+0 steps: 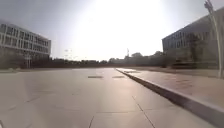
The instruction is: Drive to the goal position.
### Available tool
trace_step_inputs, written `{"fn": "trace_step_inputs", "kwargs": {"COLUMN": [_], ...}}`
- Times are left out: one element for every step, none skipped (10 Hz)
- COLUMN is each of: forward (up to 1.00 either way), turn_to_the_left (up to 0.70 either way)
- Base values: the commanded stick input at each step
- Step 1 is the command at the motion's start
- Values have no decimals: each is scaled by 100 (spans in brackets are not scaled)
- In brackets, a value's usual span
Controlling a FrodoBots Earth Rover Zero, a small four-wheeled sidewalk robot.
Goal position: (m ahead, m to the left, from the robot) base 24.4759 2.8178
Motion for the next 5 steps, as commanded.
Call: {"fn": "trace_step_inputs", "kwargs": {"forward": [70, 70, 70, 70, 70], "turn_to_the_left": [0, 0, 0, 0, 0]}}
